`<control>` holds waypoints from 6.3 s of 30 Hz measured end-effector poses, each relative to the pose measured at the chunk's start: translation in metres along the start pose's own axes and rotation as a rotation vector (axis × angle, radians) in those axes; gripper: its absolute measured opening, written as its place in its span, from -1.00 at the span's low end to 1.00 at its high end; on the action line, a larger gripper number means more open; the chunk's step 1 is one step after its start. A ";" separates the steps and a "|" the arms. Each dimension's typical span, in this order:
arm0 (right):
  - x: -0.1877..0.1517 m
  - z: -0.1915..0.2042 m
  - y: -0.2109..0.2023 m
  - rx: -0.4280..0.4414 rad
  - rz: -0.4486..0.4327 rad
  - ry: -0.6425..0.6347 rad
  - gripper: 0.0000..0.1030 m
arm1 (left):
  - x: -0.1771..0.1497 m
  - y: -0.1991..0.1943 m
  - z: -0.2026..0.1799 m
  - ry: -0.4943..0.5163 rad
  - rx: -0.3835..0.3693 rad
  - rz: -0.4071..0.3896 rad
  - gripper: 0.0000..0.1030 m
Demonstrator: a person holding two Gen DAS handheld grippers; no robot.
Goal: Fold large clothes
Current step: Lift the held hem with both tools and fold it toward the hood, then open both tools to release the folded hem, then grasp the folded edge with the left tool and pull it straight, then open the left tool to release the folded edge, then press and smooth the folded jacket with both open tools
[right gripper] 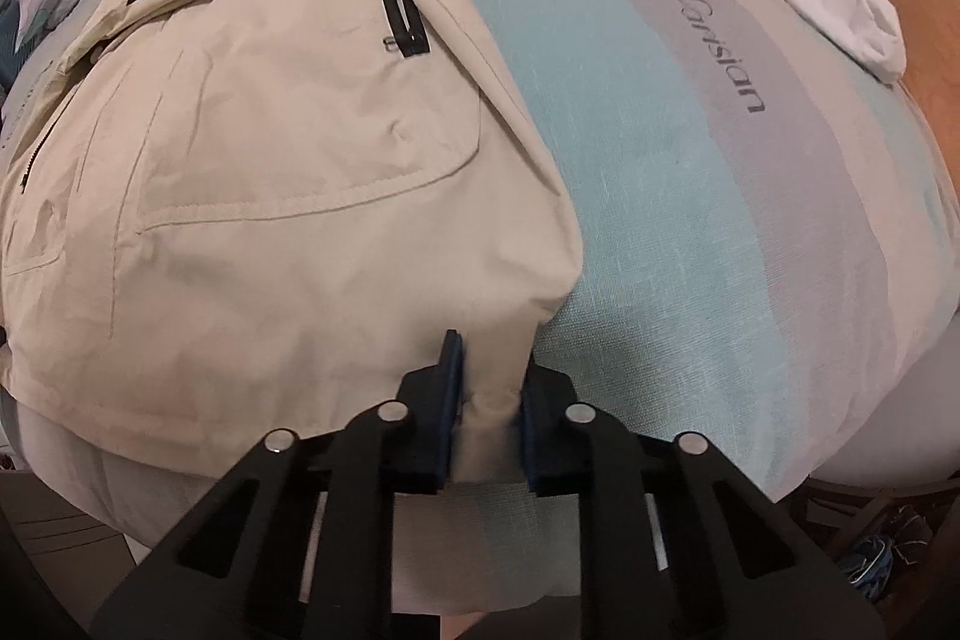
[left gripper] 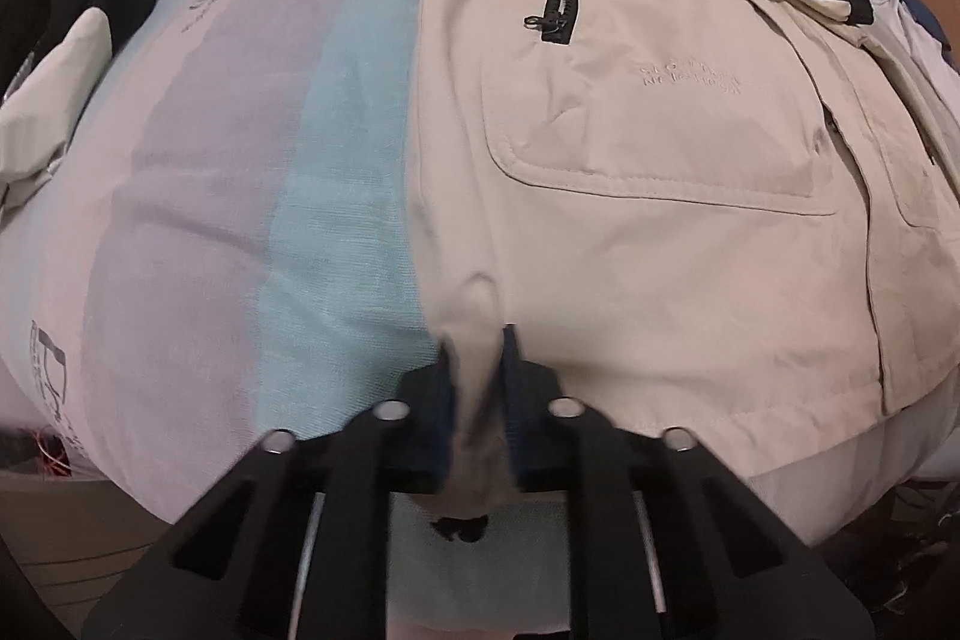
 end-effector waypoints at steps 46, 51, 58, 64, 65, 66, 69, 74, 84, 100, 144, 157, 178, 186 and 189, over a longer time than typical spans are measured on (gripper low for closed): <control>0.353 -0.009 -0.061 0.164 -0.202 0.037 -0.82 | 0.342 -0.077 -0.029 -0.064 0.052 -0.109 -0.95; 0.419 -0.009 -0.037 0.140 -0.221 0.014 -0.82 | 0.417 -0.038 -0.026 -0.092 0.057 -0.093 -0.95; 0.495 0.000 0.010 0.075 -0.184 -0.008 -0.82 | 0.493 0.027 -0.027 -0.083 0.055 -0.024 -0.94; 0.538 0.009 0.062 0.050 -0.103 -0.025 -0.82 | 0.529 0.102 -0.030 -0.075 0.045 0.083 -0.94; 0.543 0.011 0.073 0.032 -0.090 -0.042 -0.82 | 0.532 0.113 -0.032 -0.072 0.051 0.091 -0.94; 0.546 0.013 0.083 0.019 -0.079 -0.048 -0.82 | 0.535 0.121 -0.033 -0.065 0.058 0.096 -0.94; 0.552 0.018 0.110 0.002 -0.053 -0.046 -0.82 | 0.540 0.146 -0.039 -0.066 0.067 0.112 -0.92; 0.557 0.017 0.149 0.026 0.022 0.052 -0.62 | 0.541 0.170 -0.041 -0.098 0.046 0.148 -0.81; 0.563 0.040 0.115 -0.020 -0.142 -0.070 -0.26 | 0.549 0.094 -0.047 -0.072 0.012 -0.096 0.94; 0.553 0.097 0.043 0.023 -0.354 -0.245 0.22 | 0.511 0.077 -0.096 0.146 0.002 -0.163 0.89; 0.528 0.112 0.151 -0.019 -0.127 -0.255 0.17 | 0.518 0.120 -0.104 0.412 -0.099 -0.087 -0.96; 0.551 0.082 0.190 -0.085 -0.004 -0.167 0.18 | 0.537 0.223 -0.107 0.362 -0.033 0.158 -0.82; 0.387 0.122 0.099 0.042 -0.092 -0.221 0.18 | 0.382 0.111 -0.098 0.027 -0.047 0.012 0.79; 0.374 0.122 0.135 0.071 -0.058 -0.244 0.24 | 0.361 0.139 -0.084 0.044 -0.014 -0.032 0.91; 0.371 0.120 0.146 0.088 -0.050 -0.248 0.24 | 0.361 0.150 -0.077 0.040 -0.020 -0.019 0.91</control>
Point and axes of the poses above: each gripper's, at about its wrist camera, not at the fingertips, and y roughly the way its jaws point, z to its left, x to its top, the point moved 8 cm from there along y, roughly the way its jaws point, and after that the axes turned 5 degrees about -y, right-handed, at the moved point
